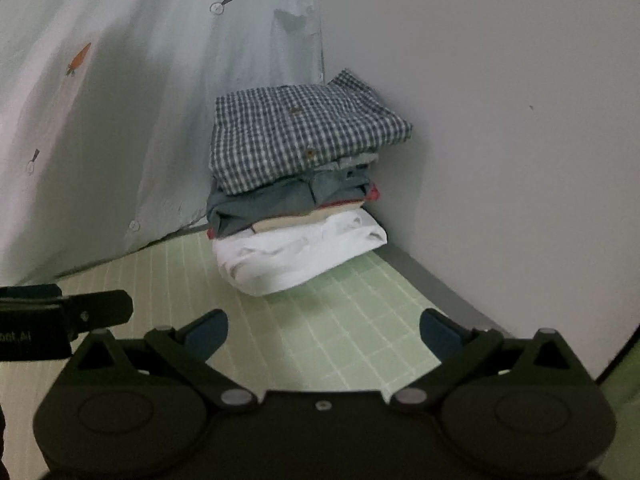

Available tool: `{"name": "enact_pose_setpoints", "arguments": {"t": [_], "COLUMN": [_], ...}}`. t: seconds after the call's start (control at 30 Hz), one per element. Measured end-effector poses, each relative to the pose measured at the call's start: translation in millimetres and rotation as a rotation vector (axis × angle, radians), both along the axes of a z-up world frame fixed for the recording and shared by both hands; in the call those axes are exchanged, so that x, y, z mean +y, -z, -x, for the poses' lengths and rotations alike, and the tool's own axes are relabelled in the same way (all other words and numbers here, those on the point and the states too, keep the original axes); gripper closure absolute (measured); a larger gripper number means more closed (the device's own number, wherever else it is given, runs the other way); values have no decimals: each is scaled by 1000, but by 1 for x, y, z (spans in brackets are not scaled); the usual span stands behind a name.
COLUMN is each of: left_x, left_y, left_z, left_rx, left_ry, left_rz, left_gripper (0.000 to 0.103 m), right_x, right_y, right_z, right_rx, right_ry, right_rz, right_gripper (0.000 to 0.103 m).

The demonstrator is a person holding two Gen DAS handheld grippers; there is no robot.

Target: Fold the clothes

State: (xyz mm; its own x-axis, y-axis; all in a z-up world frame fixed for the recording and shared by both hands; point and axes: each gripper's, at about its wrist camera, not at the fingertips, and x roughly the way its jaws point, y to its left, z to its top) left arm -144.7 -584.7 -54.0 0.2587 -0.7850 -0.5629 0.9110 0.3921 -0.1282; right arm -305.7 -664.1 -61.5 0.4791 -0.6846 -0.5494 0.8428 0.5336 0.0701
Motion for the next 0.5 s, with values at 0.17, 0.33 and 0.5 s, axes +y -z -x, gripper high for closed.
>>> {"name": "enact_pose_setpoints", "arguments": {"t": [0.17,0.33,0.5], "left_x": [9,14,16], "left_y": [3,1,-1], "left_z": [6,11,14], "left_rx": [8,-2,-3], "left_ry": [14,34,51], "left_rz": [-6,3,7], "left_gripper": [0,0,0], "right_x": [11,15,15], "right_y": [0,1,1], "right_z": [9,12,13], "right_rx": [4,2,-4], "right_ry": [11,19,25], "right_rz": [-9,-12,-9], "right_gripper": [0,0,0]}}
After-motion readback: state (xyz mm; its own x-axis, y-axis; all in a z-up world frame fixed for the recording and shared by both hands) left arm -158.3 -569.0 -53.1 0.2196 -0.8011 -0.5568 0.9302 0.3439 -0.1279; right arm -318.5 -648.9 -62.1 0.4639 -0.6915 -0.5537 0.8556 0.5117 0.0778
